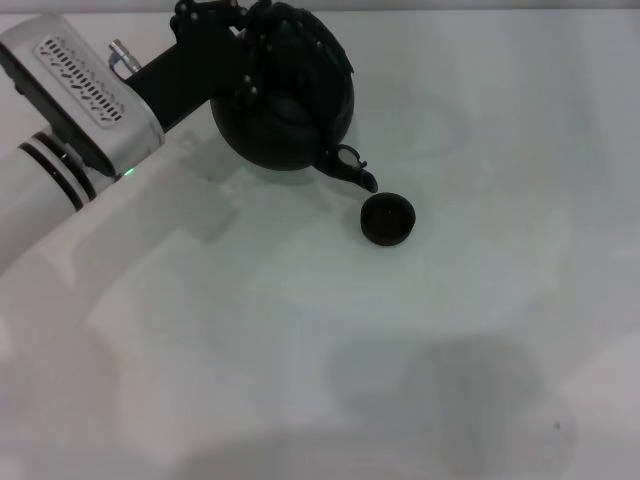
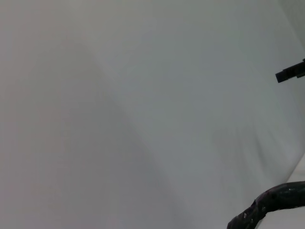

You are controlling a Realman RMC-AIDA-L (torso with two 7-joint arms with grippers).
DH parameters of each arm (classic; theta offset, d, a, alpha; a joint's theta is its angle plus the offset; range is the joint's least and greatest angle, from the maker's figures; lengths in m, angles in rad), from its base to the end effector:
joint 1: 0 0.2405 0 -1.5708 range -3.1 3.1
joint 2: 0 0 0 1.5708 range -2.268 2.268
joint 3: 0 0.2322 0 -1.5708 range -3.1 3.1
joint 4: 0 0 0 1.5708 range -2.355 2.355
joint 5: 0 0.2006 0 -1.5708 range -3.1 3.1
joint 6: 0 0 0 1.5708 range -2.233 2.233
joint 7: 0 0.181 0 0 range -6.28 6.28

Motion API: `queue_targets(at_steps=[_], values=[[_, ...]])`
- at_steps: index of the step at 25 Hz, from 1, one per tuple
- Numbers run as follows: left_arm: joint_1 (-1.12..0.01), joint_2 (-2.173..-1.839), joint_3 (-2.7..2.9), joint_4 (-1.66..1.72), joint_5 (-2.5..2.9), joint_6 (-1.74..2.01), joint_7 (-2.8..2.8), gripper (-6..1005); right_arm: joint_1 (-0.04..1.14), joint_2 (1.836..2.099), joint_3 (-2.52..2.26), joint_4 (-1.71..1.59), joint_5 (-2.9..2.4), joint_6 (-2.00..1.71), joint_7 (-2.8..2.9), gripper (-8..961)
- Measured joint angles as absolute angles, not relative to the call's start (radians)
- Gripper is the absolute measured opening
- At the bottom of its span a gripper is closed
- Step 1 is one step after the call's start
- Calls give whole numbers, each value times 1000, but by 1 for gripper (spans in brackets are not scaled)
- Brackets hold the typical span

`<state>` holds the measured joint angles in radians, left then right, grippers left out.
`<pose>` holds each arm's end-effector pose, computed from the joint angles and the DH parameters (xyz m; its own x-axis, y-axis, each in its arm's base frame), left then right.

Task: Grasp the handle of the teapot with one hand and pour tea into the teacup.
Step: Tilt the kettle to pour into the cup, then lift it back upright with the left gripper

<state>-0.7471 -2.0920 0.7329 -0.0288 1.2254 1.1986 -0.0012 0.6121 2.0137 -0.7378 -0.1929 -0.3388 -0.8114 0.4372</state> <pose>-0.1903 0.3820 -0.0688 0.8740 -0.3255 0.3609 0.0998 -0.6066 -0.7887 0.3380 0.4278 0.1108 0.5281 0.0598 -0.8471 -0.8373 0.2027 -0.5077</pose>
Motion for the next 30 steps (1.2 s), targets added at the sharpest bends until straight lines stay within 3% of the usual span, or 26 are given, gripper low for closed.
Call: queue_targets(at_steps=[30], values=[[-798,-2095,735,-45,1252,1173,153,101,629,2014,-738,-193,-339,-813,437,842]])
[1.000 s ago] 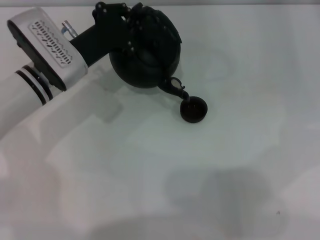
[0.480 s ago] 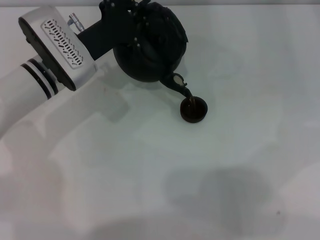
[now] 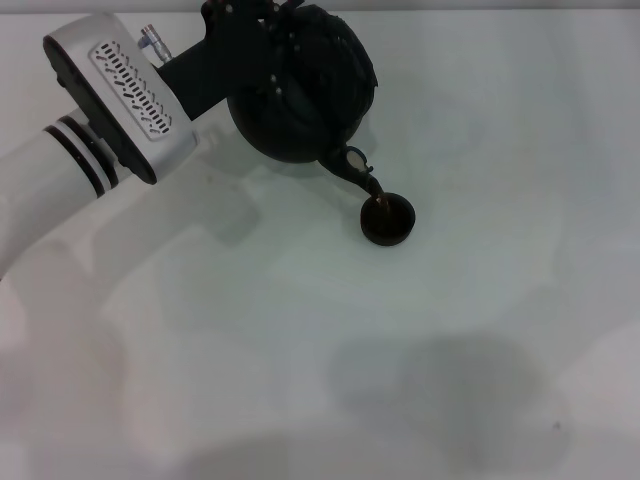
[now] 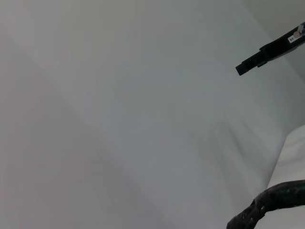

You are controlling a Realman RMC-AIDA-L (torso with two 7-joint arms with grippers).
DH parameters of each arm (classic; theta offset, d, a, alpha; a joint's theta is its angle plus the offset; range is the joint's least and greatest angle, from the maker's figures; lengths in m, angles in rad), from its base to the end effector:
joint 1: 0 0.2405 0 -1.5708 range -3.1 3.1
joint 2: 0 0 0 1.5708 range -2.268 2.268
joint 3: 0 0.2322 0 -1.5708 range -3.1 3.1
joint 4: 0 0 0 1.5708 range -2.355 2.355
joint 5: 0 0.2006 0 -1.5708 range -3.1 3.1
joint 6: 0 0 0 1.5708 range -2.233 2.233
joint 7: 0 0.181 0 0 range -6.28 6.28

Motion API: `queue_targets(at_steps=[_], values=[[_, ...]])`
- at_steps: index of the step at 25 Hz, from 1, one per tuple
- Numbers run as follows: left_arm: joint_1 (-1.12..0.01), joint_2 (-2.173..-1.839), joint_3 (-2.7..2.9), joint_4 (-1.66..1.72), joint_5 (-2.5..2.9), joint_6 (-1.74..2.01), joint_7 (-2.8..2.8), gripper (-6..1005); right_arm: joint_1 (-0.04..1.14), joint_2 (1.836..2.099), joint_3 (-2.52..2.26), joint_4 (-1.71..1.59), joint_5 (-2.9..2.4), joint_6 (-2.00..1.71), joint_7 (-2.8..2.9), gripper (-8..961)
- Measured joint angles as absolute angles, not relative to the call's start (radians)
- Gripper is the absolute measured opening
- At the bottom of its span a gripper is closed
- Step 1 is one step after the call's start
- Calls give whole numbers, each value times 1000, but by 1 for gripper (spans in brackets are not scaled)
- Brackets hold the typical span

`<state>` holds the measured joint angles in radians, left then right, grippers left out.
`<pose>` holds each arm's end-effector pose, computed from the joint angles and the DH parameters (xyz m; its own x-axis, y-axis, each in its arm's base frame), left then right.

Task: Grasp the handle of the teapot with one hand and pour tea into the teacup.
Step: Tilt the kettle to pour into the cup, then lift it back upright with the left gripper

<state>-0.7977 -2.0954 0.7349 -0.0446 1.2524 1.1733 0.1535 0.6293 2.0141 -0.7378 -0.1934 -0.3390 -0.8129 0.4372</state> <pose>-0.1750 0.3863 -0.0786 0.8690 -0.4393 0.2276 -0.0777 -0.5755 -0.8141 0.3302 0.4336 0.1108 0.5271 0.0704 -0.8469 -0.8408 0.1874 -0.5078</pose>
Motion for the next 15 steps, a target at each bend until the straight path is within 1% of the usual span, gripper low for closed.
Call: queue_targets(at_steps=[15], values=[[-793,-2095,687,-87,1240,1182,145,99,628,2015,-747,-193,-339,-813,437,842]])
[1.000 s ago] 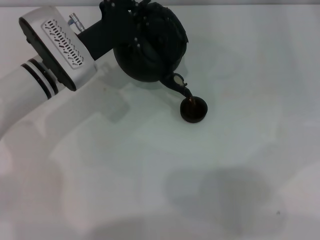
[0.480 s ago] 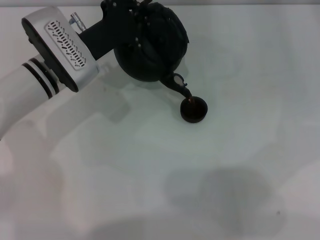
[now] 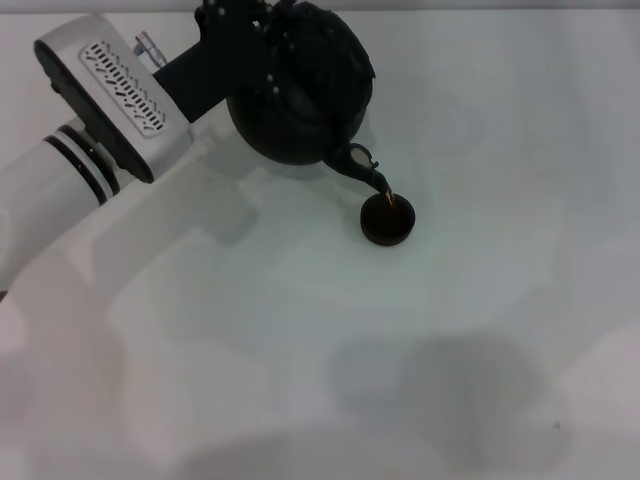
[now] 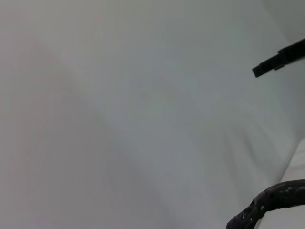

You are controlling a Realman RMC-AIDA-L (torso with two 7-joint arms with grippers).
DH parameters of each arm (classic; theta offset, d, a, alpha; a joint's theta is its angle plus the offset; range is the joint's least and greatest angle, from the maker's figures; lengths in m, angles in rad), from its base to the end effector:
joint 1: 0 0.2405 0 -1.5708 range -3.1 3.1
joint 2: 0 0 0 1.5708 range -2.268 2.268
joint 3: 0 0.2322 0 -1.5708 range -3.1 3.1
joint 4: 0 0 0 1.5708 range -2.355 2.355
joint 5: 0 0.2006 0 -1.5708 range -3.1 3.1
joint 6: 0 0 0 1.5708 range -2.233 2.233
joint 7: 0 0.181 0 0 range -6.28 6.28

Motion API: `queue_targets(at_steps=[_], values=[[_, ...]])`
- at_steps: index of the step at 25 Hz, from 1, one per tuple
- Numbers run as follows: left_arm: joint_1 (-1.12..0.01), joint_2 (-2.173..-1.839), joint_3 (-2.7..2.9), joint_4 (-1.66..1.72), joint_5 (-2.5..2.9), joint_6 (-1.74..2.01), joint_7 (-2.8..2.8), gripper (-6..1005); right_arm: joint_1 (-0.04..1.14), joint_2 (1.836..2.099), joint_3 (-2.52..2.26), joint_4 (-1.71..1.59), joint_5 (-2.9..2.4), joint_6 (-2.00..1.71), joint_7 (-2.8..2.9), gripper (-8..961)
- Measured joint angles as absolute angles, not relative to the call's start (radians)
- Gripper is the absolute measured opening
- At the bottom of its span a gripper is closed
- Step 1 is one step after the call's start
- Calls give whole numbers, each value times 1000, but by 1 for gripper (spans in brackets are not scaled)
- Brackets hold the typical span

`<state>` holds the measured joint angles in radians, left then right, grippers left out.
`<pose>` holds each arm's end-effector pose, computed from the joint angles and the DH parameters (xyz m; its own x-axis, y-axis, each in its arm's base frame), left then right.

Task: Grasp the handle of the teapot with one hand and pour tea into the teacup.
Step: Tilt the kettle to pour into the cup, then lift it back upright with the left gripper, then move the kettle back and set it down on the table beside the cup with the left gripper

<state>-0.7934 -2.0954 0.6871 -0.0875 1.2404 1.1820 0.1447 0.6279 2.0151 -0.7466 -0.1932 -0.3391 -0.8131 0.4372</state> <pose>-0.1785 0.3837 -0.0790 0.8772 -0.3895 0.2808 0.0047 -0.5777 -0.8162 0.3297 0.4335 0.1090 0.5303 0.0657 -0.8453 -0.8393 0.1817 -0.5124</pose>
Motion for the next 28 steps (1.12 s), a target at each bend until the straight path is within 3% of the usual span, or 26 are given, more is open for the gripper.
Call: queue_targets(at_steps=[15,28], values=[[-753,-2095,554,-166,1239,1249,73,99,627,2017,-749,-184,-339,-820,439,842],[-568,-2094,189,-366,1246,1329,72,98,623,2012,-748,-190,-339,-820,440,842]])
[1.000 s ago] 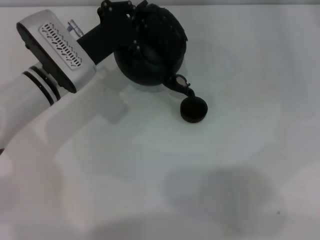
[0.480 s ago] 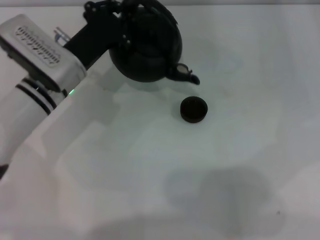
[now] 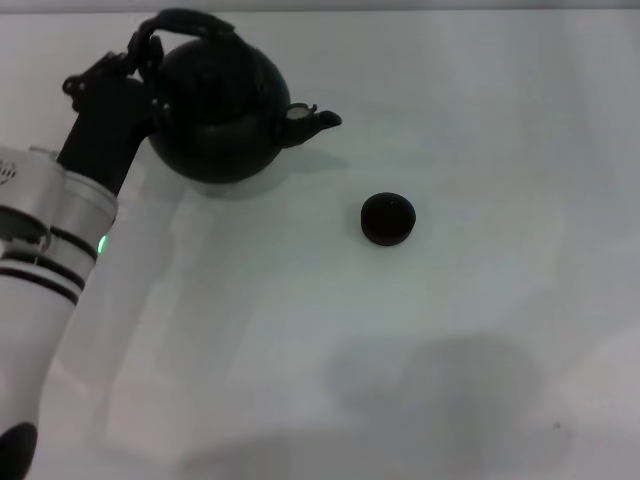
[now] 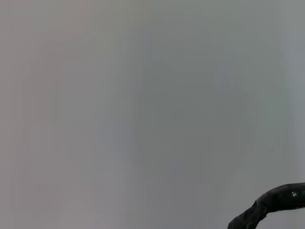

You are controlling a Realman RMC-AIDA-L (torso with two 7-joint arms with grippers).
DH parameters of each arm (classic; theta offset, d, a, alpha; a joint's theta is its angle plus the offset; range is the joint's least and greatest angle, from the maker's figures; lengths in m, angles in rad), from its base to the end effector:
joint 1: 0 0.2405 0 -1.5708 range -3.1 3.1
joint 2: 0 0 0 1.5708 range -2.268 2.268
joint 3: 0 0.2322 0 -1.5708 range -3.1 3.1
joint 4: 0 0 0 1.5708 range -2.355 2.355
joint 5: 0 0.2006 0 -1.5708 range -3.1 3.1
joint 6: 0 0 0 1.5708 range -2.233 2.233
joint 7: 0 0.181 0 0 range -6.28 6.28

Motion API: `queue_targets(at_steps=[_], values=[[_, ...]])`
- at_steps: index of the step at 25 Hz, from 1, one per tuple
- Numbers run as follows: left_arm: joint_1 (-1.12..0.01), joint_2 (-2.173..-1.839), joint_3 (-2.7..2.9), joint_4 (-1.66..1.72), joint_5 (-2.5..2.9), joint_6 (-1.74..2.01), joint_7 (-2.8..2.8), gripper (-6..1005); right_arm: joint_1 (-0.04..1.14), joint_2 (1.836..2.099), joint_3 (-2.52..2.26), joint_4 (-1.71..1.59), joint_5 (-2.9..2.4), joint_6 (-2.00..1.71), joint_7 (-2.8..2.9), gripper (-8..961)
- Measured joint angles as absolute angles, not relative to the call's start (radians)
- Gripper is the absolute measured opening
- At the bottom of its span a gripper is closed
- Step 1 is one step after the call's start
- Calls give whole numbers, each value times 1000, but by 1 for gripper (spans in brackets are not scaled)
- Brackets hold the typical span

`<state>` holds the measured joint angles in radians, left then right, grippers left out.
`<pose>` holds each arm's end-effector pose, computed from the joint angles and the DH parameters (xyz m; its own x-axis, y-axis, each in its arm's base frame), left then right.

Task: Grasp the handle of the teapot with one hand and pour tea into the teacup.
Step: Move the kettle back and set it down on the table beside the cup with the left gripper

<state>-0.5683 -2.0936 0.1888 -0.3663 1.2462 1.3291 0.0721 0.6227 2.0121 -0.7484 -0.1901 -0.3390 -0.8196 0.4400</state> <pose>-0.2384 0.3385 -0.0561 0.6990 -0.0770 0.7110 0.6694 -0.2791 -0.6884 0.3316 0.4317 0.1101 0.5307 0.0673 -0.8449 -0.8389 0.1833 -0.5124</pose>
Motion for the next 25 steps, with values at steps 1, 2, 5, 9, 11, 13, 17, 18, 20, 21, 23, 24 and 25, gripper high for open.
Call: queue_targets(at_steps=[1,2,5,9,11,13,17,18,20,21,23,24,25], values=[[-561,-2094,184,-376,1247,1330,72,98,623,2012,-749,-191,-339,-818,440,842],[-556,-2094,182,-385,1247,1332,71,98,624,2011,-749,-191,-339,-817,438,842],[-545,-2095,182,-406,1245,1340,71,97,627,2010,-748,-192,-341,-815,435,842],[-531,-2099,179,-425,1239,1342,69,97,629,2010,-749,-192,-344,-815,434,842],[-521,-2099,174,-431,1239,1342,69,98,626,2009,-749,-192,-344,-814,433,842],[-512,-2098,170,-433,1239,1342,69,99,623,2009,-749,-192,-342,-814,433,842],[-493,-2097,169,-432,1239,1342,66,99,619,2008,-749,-192,-339,-814,433,842],[-490,-2097,169,-431,1239,1342,66,99,619,2008,-749,-192,-339,-814,433,842],[-488,-2097,169,-430,1239,1341,66,98,619,2008,-749,-192,-339,-814,433,842],[-488,-2097,169,-430,1239,1336,66,98,619,2008,-749,-192,-339,-814,433,842],[-487,-2097,169,-430,1239,1334,66,98,621,2008,-749,-192,-340,-814,432,842],[-487,-2097,169,-431,1239,1333,66,98,621,2007,-749,-192,-341,-814,432,842],[-486,-2097,169,-432,1239,1333,66,98,622,2007,-749,-192,-343,-814,431,842]])
